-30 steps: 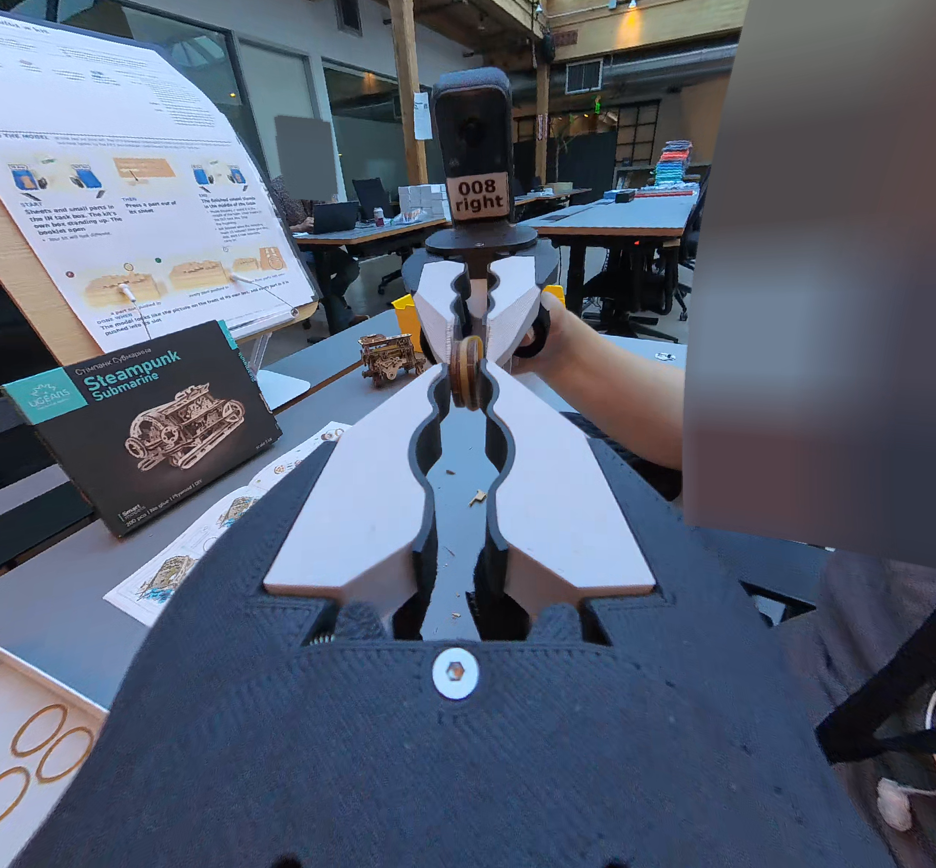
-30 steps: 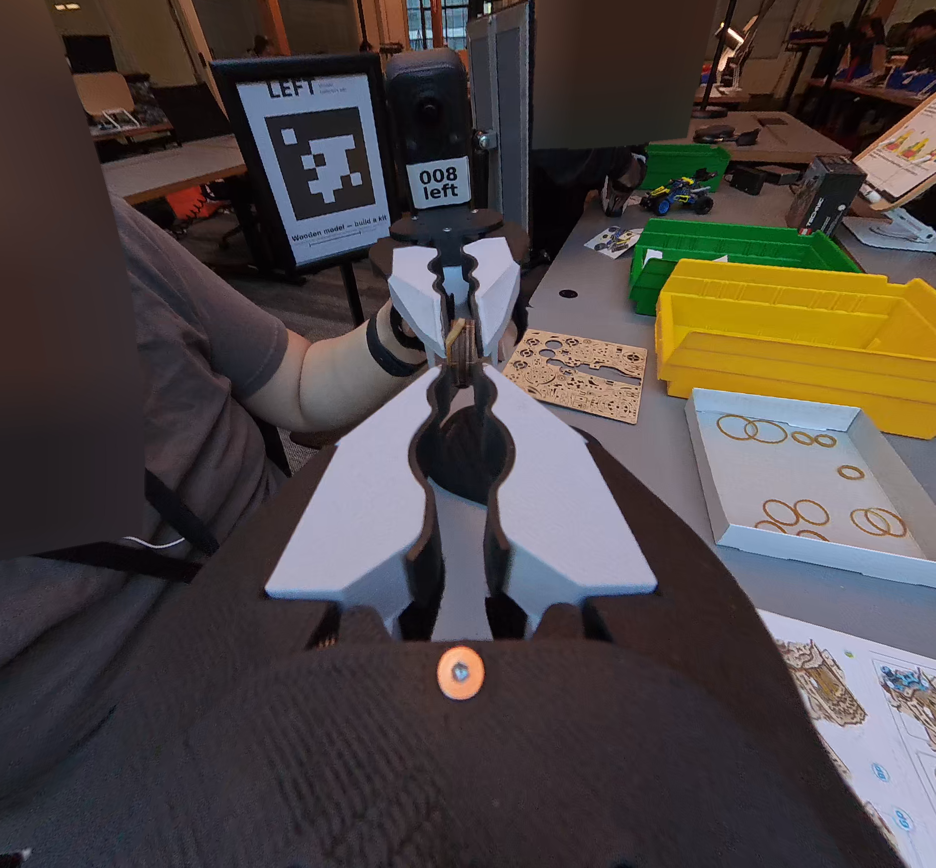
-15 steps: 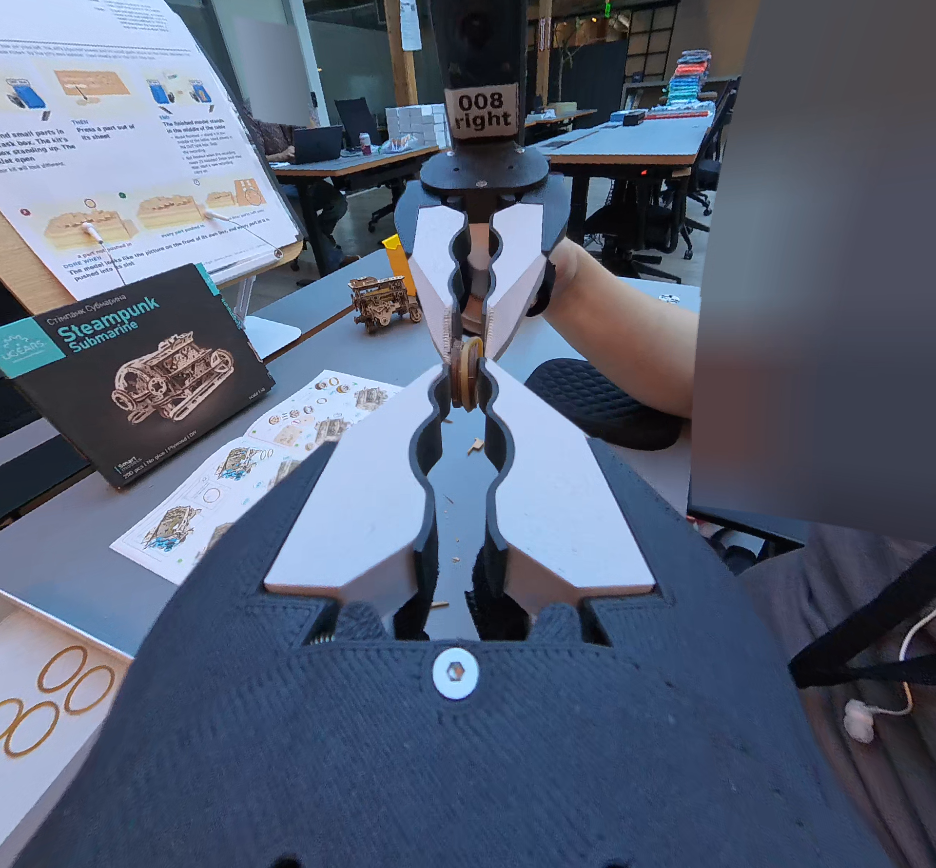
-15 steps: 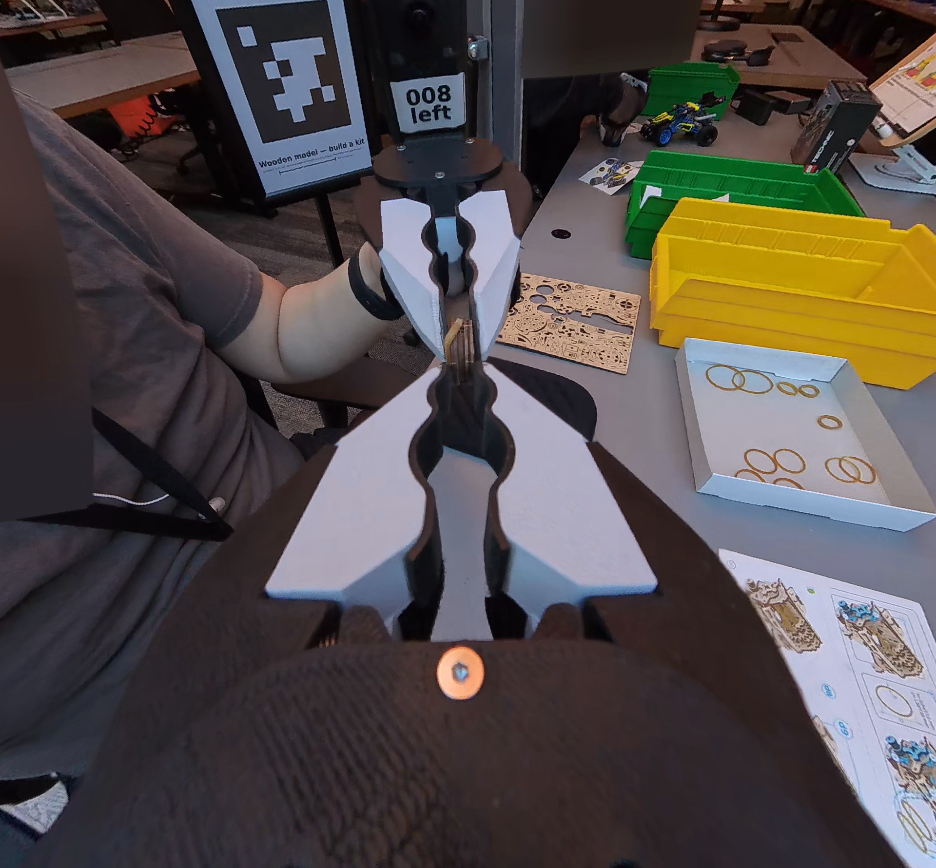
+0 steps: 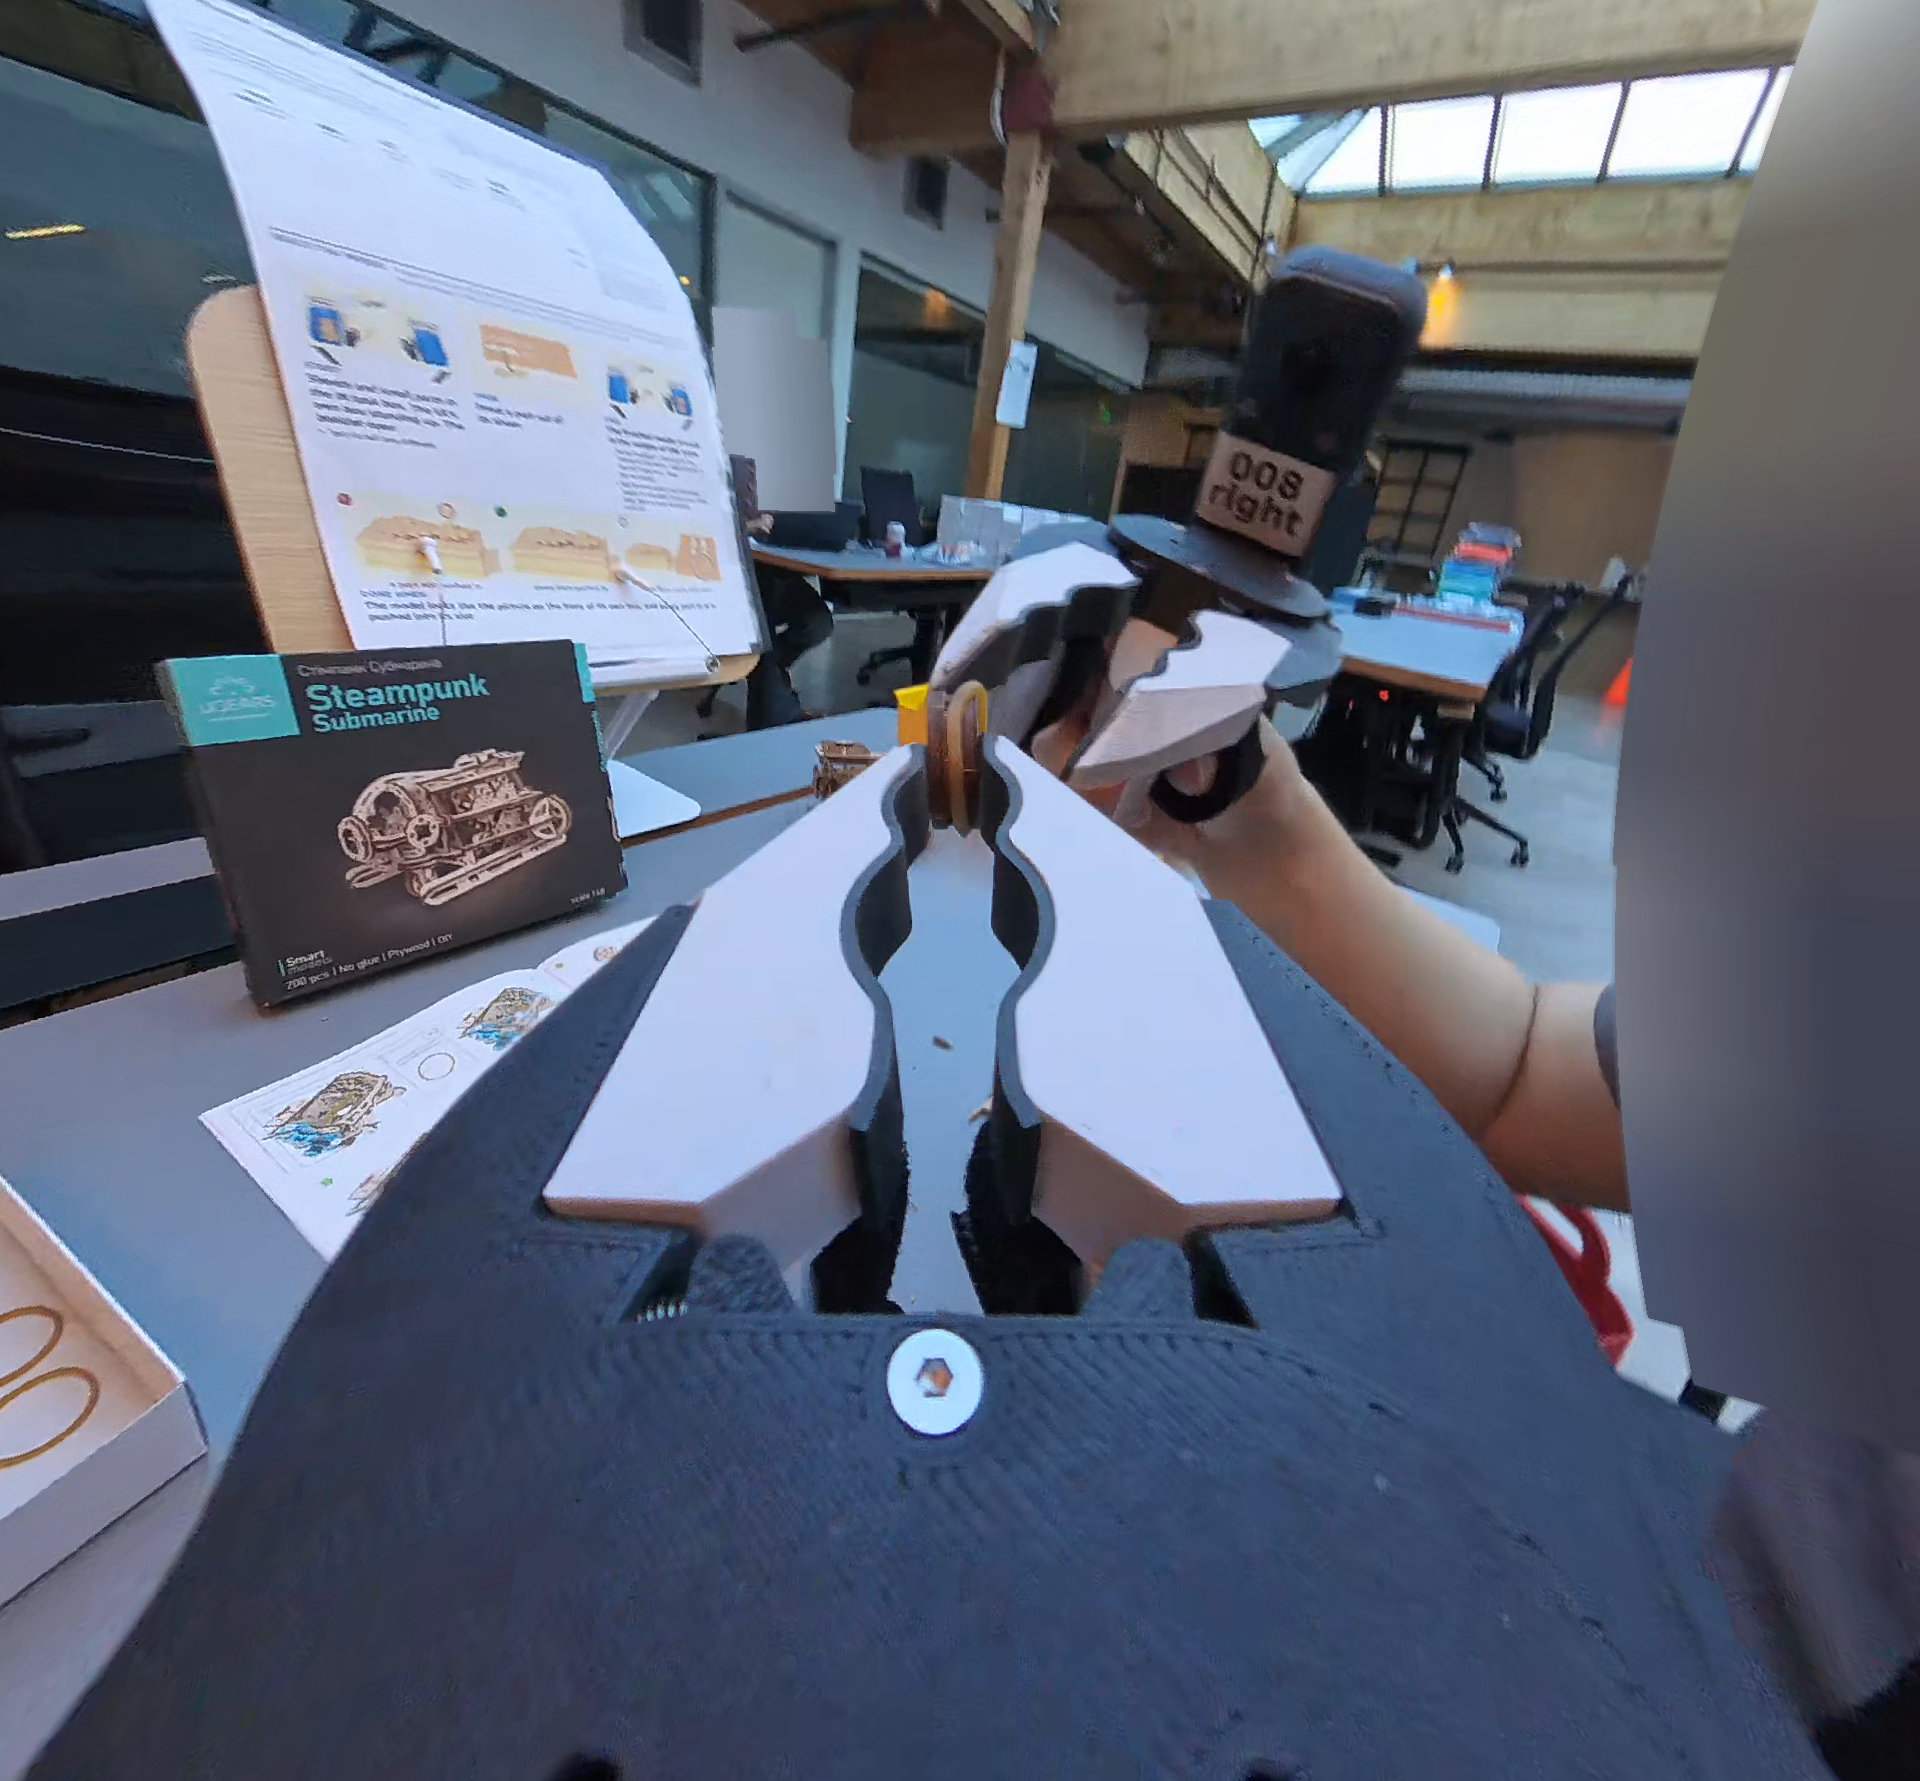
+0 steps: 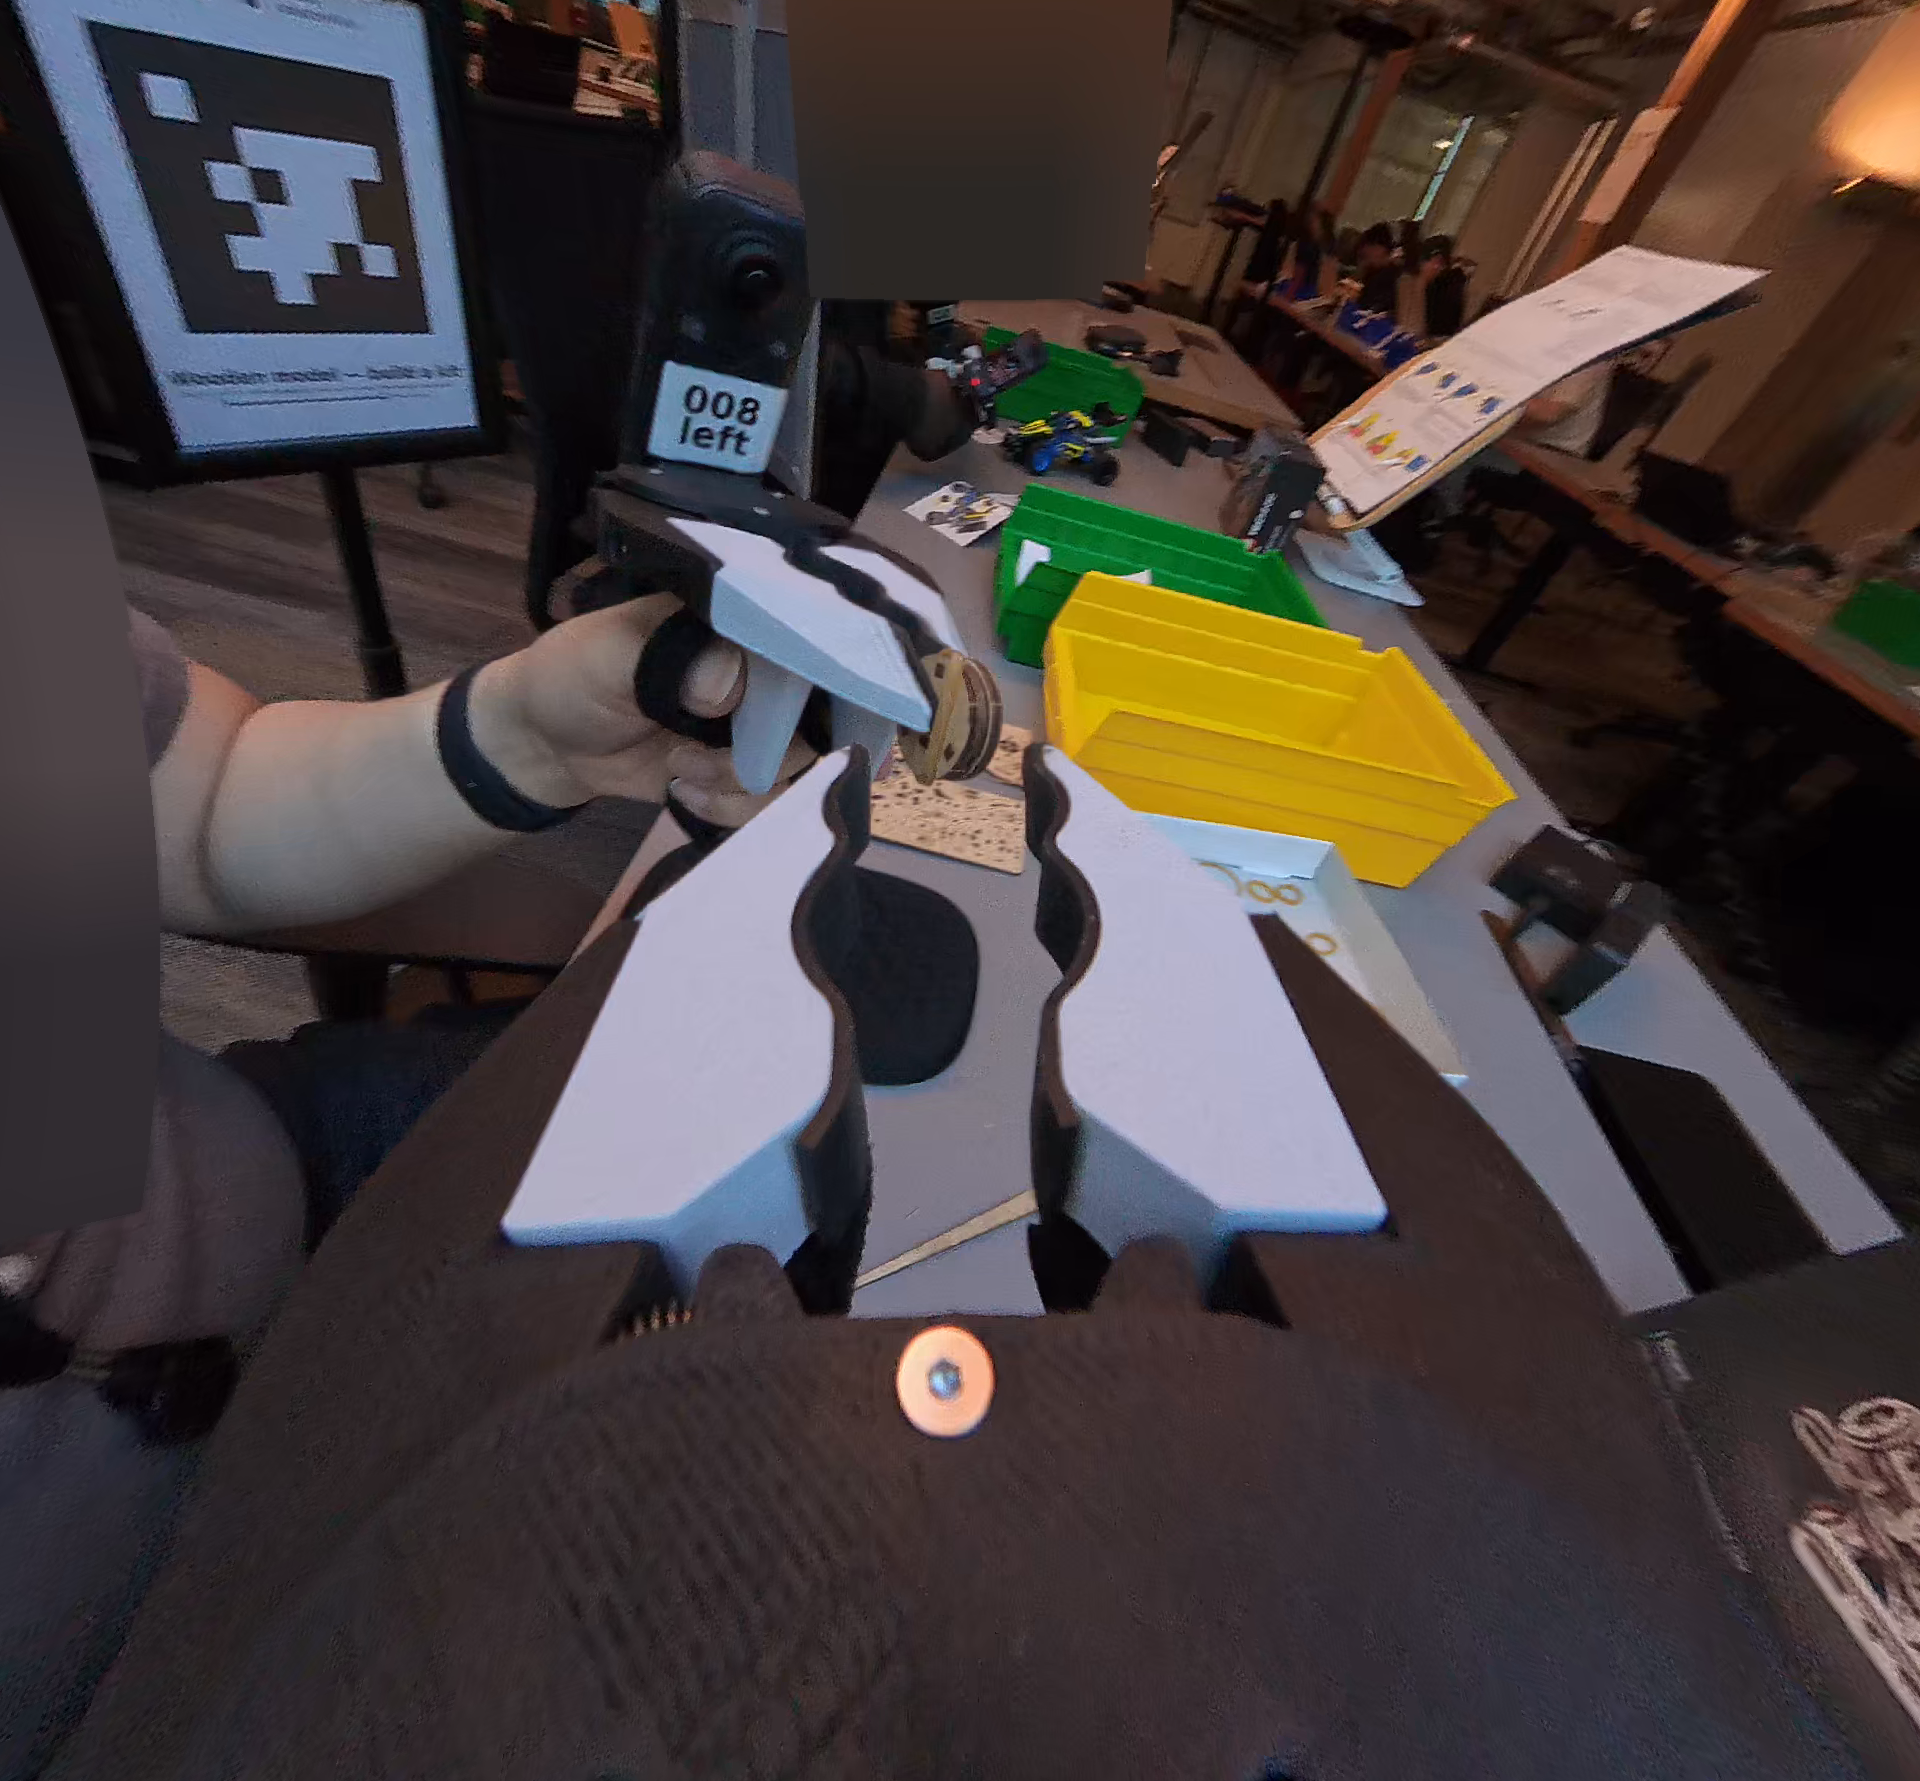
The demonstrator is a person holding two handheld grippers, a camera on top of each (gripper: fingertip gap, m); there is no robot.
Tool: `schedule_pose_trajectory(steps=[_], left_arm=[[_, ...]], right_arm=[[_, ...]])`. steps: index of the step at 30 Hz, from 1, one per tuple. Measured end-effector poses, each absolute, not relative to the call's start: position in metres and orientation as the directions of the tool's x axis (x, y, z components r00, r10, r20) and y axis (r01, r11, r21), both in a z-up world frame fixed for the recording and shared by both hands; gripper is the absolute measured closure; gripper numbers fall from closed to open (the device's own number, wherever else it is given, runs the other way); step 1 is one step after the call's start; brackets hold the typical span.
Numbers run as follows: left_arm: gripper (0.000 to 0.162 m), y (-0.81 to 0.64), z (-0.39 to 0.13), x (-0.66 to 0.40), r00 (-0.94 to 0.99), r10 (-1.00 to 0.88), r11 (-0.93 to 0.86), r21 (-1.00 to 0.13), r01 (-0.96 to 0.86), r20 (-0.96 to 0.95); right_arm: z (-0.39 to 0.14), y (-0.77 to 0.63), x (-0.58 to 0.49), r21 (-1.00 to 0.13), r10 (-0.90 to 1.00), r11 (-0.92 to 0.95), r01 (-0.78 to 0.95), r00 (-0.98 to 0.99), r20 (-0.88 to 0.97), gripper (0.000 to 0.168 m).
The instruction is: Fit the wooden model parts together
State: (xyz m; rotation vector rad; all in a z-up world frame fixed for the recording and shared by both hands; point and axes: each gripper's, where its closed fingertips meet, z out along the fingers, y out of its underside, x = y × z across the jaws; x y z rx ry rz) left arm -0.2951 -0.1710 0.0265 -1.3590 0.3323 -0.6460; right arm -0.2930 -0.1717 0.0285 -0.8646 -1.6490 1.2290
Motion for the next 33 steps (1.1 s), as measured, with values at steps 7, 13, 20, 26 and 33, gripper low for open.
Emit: schedule_pose_trajectory(steps=[7,13,20,26,33], left_arm=[[0.156,-0.169,0.032,-0.301,0.807,-0.552,0.138,-0.931,0.337,0.210],[0.156,-0.165,0.033,-0.299,0.819,-0.530,0.158,-0.923,0.350,0.220],[0.156,-0.165,0.033,-0.298,0.828,-0.515,0.173,-0.920,0.352,0.220],[0.156,-0.168,0.037,-0.296,0.876,-0.459,0.234,-0.932,0.278,0.146],[0.156,-0.169,0.045,-0.296,0.903,-0.405,0.286,-0.918,0.275,0.145]], right_arm=[[0.035,-0.168,-0.303,-0.890,0.881,0.457,0.004,-0.139,0.452,0.150],[0.034,-0.168,-0.304,-0.881,0.876,0.473,0.013,-0.110,0.469,0.159],[0.033,-0.169,-0.302,-0.891,0.885,0.453,0.025,-0.128,0.447,0.160],[0.036,-0.171,-0.300,-0.919,0.909,0.393,0.019,-0.157,0.386,0.162],[0.045,-0.170,-0.299,-0.915,0.911,0.402,-0.015,-0.089,0.402,0.163]])
